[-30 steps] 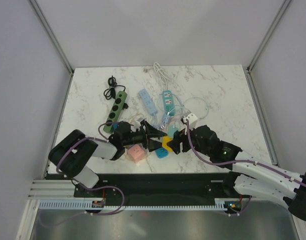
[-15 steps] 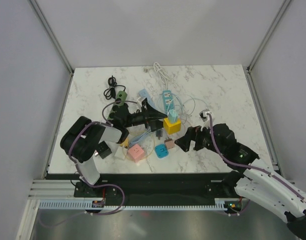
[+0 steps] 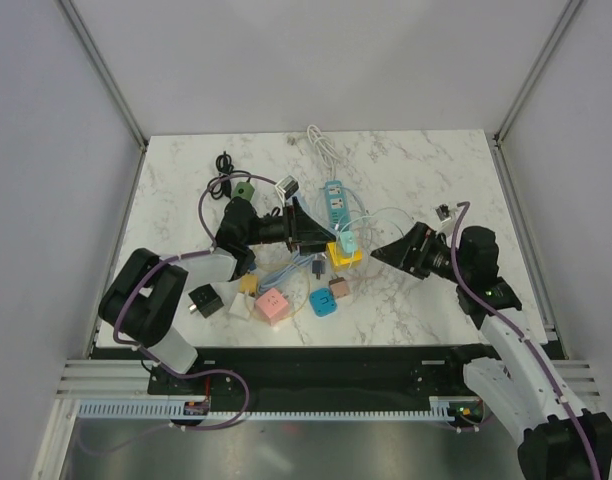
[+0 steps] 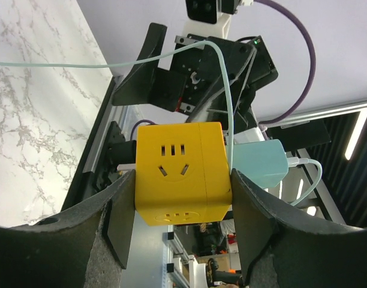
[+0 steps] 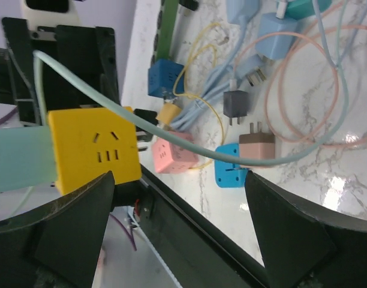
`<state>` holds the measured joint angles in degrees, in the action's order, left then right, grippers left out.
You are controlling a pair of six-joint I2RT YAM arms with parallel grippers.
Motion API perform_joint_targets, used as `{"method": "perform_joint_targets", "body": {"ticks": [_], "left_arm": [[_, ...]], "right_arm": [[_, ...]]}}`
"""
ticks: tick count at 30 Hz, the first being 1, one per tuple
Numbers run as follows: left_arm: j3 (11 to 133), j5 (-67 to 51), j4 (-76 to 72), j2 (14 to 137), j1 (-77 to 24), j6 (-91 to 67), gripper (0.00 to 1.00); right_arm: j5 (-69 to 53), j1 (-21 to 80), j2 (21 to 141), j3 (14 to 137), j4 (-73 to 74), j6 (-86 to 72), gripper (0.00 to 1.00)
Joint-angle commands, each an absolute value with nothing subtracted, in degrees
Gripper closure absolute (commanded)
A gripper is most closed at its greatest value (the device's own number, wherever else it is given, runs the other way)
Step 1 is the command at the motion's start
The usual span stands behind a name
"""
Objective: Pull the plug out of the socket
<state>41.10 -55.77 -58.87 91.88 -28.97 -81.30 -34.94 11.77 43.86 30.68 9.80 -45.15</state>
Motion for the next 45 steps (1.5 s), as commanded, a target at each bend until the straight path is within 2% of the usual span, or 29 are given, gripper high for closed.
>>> {"method": "perform_joint_targets", "body": {"ticks": [1,6,11,16,25,32,38,41,45], "left_arm": [[41.8,-57.6,-57.8,89.1,-28.7,-75.9,0.98],[42.4,-58.8,-58.3,89.3,-28.8,-76.5,0.98],[42.0,-59.1,-59.9,89.6,-29.0,-77.4,0.98],[42.2,-59.2,-64.1,90.6,-29.3,-81.1,0.98],[42.4,-58.8,-66.5,91.6,-30.4,-83.0,0.98],[42.8,-58.6,-67.4,91.5,-31.0,-84.5,0.98],[42.2,-58.3,-67.5,91.4,-31.6,-84.5,0.98],[41.9,-58.0,-67.8,91.6,-32.0,-84.6,0.98],[42.2,-57.7,-67.7,91.7,-32.4,-84.6,0.98]], "right_arm": [[-51.8,7.9,44.6,28.5,-4.6,-50.7,0.03],[-55.8,7.7,46.2,28.8,-8.5,-48.4,0.02],[-59.4,8.3,49.0,25.3,-22.1,-57.4,0.02],[-58.6,10.5,50.7,25.2,-20.1,-54.7,0.02],[-54.5,17.0,52.0,23.3,-28.7,-60.3,0.02],[-53.1,17.4,51.9,22.8,-30.8,-60.6,0.02],[-53.3,17.5,52.6,23.3,-33.3,-61.9,0.15],[-53.5,17.7,52.7,22.9,-35.1,-63.2,0.29],[-53.1,18.2,52.5,22.5,-35.2,-63.6,0.3]]}}
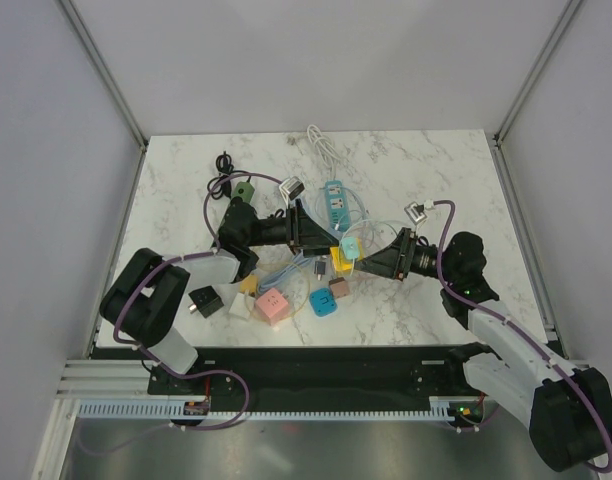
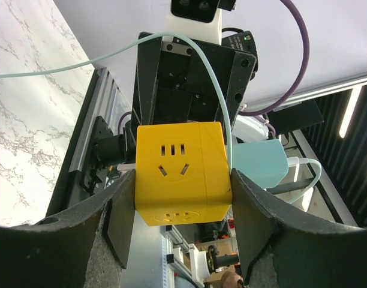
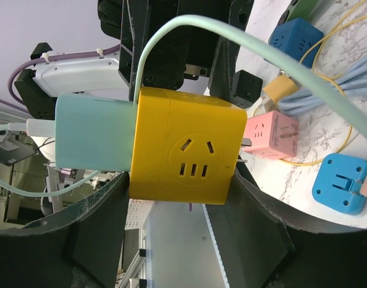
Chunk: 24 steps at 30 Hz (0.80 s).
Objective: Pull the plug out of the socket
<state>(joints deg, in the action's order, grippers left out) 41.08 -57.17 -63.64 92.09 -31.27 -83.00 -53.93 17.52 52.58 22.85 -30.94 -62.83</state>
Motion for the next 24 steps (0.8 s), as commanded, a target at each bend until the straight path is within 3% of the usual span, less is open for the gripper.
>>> {"method": "perform_joint_targets", "body": {"ticks": [1,4,7,8,9,11,13,16,17,20,24], "left_arm": [[42.3,-57.7,-67.7,91.8,-32.5,-84.6,0.98],[42.5,-57.7,-67.7,92.0,-33.0,-84.6,0.98],[42.2,-57.6,-67.7,92.4,-33.4,-84.5,0.98],[42.1,-57.5,-67.4,92.4,-33.3,-84.3,0.98],[41.8,-57.5,-66.9,92.3,-33.3,-83.9,0.98],[41.7,-57.6,-61.5,91.5,-33.2,-80.9,0.82],[42.1,-57.3,-50.4,89.0,-32.3,-74.4,0.62],[44.3,-55.2,-34.2,83.6,-29.8,-64.7,0.43],[45.3,-53.5,-23.1,82.5,-28.4,-58.3,0.4],[49.6,-51.0,-8.9,79.9,-26.2,-49.4,0.34],[53.1,-48.5,-1.4,78.3,-25.5,-44.8,0.3]], "right_arm": [[-52.9,18.3,52.5,22.2,-35.3,-63.6,0.29],[-52.1,19.2,52.8,21.3,-35.9,-64.2,0.29],[-51.3,20.3,53.5,20.7,-38.2,-64.6,0.4],[-51.2,20.4,53.6,20.7,-38.4,-64.5,0.5],[-50.5,20.5,53.7,20.7,-38.3,-64.3,0.74],[-49.6,20.6,53.4,21.3,-36.7,-62.1,0.98],[-47.3,20.6,52.1,23.2,-29.1,-58.4,1.0],[-42.4,20.6,49.4,27.3,-14.5,-48.3,1.0],[-40.9,20.6,48.8,28.6,-7.2,-43.5,1.0],[-36.0,20.6,47.4,32.4,3.8,-37.7,1.0],[-31.5,20.6,48.1,35.6,11.9,-31.4,1.0]]}}
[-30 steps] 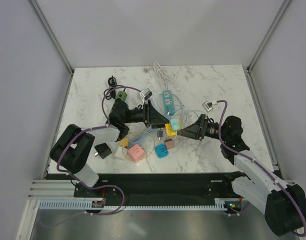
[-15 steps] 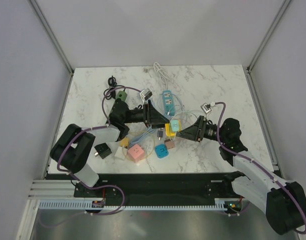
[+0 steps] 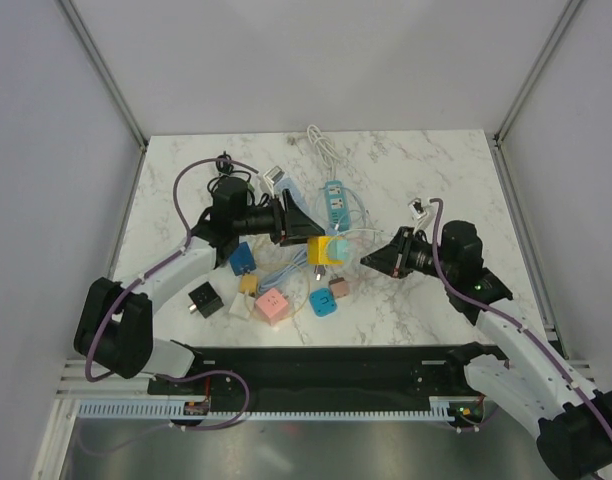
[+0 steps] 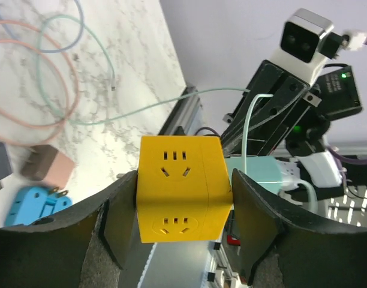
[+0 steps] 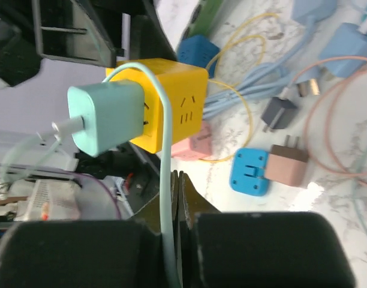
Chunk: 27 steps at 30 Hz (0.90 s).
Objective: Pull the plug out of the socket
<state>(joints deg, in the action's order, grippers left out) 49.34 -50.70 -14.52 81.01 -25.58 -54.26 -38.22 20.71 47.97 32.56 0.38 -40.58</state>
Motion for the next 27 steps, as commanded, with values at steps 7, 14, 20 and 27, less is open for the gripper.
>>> {"method": "perform_joint_targets", "body": {"ticks": [7,14,20,27], "left_arm": [[51.9,-50.4,-5.8,79.3,-25.7,-46.8,0.98],[52.8,-48.2,-1.7,79.9,-25.8,-45.2,0.87],[54.1,-43.4,6.2,81.6,-32.9,-39.3,0.54],[53.1,-36.9,1.0,86.7,-45.3,-40.4,0.5]], "right_arm": [[-33.6,20.6,48.1,34.0,10.4,-32.7,1.0],[-34.1,20.6,49.0,33.6,11.2,-32.8,0.98],[-32.7,20.6,51.7,32.8,13.0,-32.3,0.88],[-16.3,20.5,53.1,41.3,22.9,-31.9,0.92]]}}
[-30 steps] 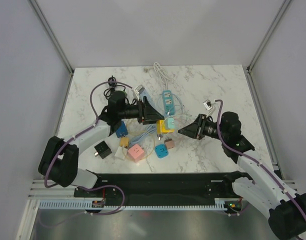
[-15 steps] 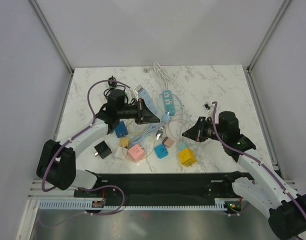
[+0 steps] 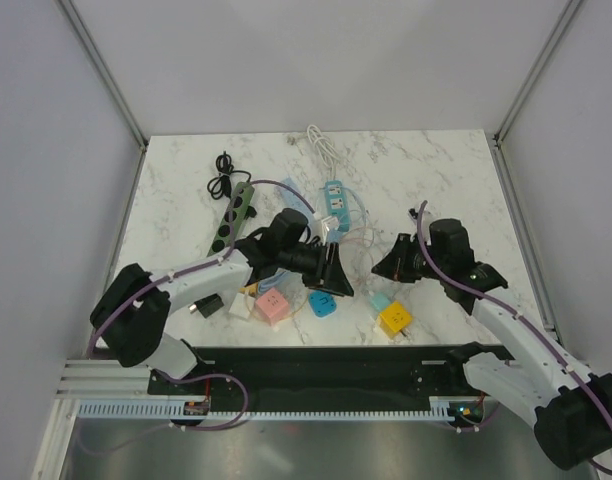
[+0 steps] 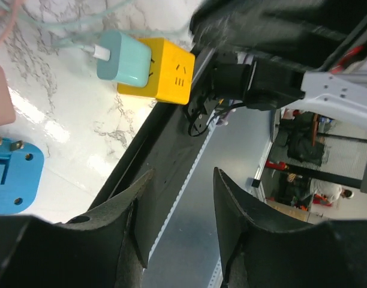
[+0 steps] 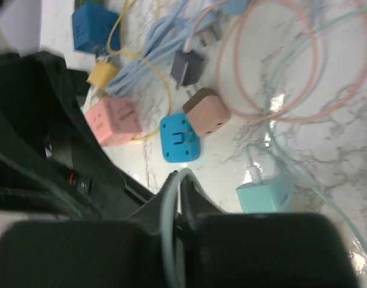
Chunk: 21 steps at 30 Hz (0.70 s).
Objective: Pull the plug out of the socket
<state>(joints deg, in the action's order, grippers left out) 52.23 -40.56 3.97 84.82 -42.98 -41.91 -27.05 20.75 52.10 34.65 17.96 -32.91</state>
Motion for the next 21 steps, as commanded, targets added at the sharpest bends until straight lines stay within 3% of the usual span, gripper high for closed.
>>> {"method": "perform_joint_targets", "body": {"ticks": [1,4,9,14,21], "left_arm": [[52.9,-36.7,0.3,88.0,-46.7,-41.0,0.5],[51.7,-35.5,-4.2,90.2,-47.8,-45.0,0.5],[46.5,-32.3,-18.0,94.8,-48.4,-56.6,0.44],[46.6,-23.2,-20.6,98.6,-51.5,-61.3,0.44],[47.6,-20.2,-23.8,102.2,-53.7,-65.6,0.44]], "right_arm": [[-13.3,20.5,54.1,42.8,27.6,-31.5,0.76],[-8.9,20.4,58.4,47.0,33.0,-30.2,0.52],[-9.7,20.5,60.0,46.7,34.3,-31.9,0.32],[-9.6,20.5,58.7,45.2,34.2,-31.4,0.29],[-9.4,20.4,57.7,45.3,34.1,-30.1,0.27]]}}
